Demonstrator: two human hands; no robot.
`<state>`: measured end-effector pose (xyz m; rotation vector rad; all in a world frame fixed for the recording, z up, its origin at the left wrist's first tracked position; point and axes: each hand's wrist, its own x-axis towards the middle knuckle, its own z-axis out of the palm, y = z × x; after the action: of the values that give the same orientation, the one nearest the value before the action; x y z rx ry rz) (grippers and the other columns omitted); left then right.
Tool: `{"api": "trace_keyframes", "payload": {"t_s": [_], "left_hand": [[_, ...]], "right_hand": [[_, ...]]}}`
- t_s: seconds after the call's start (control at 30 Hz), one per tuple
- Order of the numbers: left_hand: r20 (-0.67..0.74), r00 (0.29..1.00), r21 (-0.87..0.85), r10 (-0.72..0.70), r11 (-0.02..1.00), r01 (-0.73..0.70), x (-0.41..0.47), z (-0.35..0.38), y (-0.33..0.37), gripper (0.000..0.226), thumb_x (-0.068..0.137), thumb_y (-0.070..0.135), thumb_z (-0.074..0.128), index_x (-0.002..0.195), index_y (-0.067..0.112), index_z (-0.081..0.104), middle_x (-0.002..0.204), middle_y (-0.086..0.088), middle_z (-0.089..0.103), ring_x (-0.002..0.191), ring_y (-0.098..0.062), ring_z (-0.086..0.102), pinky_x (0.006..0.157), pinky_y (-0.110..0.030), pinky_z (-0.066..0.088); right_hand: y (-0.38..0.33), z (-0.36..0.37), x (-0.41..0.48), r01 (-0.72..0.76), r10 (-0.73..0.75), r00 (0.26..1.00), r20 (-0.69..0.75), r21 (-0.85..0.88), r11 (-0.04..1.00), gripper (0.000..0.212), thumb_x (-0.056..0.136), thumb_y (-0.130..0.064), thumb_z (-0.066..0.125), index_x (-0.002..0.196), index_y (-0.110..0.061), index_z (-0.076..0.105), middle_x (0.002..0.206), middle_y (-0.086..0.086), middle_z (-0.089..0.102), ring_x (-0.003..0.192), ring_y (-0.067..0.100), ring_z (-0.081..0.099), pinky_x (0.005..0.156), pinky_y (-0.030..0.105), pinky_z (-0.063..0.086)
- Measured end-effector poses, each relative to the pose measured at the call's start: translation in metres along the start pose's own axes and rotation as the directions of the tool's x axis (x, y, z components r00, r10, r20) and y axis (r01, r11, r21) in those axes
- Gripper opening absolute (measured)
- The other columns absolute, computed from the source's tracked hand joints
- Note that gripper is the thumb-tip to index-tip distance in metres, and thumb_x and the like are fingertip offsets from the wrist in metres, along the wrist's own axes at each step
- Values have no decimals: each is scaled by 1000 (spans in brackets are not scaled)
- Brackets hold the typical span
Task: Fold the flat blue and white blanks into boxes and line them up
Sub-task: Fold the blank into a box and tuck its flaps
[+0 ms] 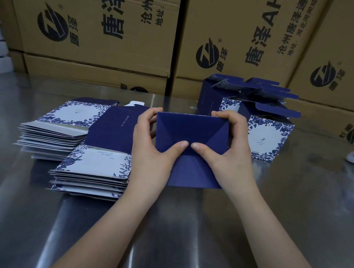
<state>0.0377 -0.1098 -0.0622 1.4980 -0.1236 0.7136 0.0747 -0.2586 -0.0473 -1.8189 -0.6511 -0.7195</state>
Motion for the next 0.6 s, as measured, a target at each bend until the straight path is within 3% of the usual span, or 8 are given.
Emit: {"api": "trace_keyframes", "payload": {"t_s": [0.17, 0.37, 0.47, 0.6], "left_hand": [[-4, 1000, 28, 13, 1000, -13, 0, 0, -2, 69, 79, 11, 81, 131, 37, 43, 131, 14, 48, 112, 11, 51, 98, -32, 52], [25, 999, 33, 20, 999, -21, 2, -1, -6, 72, 80, 14, 81, 132, 42, 41, 133, 19, 47, 113, 19, 46, 93, -16, 47], [59, 998, 33, 31, 999, -33, 2, -3, -7, 75, 82, 18, 80, 140, 41, 38, 130, 30, 47, 117, 19, 45, 93, -10, 46], [107, 994, -13, 4, 1000, -3, 1, -3, -5, 80, 85, 23, 77, 145, 48, 31, 137, 35, 45, 124, 11, 48, 105, -31, 48]], "right_hand": [[1, 0, 0, 19, -19, 1000, -7, -28, 999, 61, 72, -15, 82, 120, -26, 46, 115, -34, 44, 113, -4, 48, 94, 10, 39], [2, -2, 1, 6, -7, 999, 32, 24, 1000, 64, 75, -13, 80, 125, -28, 44, 123, -29, 44, 116, -5, 46, 89, 5, 38], [1, -4, 1, -45, 39, 997, 69, 87, 995, 68, 77, -14, 79, 131, -32, 42, 130, -25, 43, 120, -4, 47, 88, 8, 43], [-2, -6, 0, -81, 67, 993, 95, 153, 985, 68, 80, -11, 76, 135, -30, 40, 132, -23, 43, 116, -9, 49, 85, 7, 44]]}}
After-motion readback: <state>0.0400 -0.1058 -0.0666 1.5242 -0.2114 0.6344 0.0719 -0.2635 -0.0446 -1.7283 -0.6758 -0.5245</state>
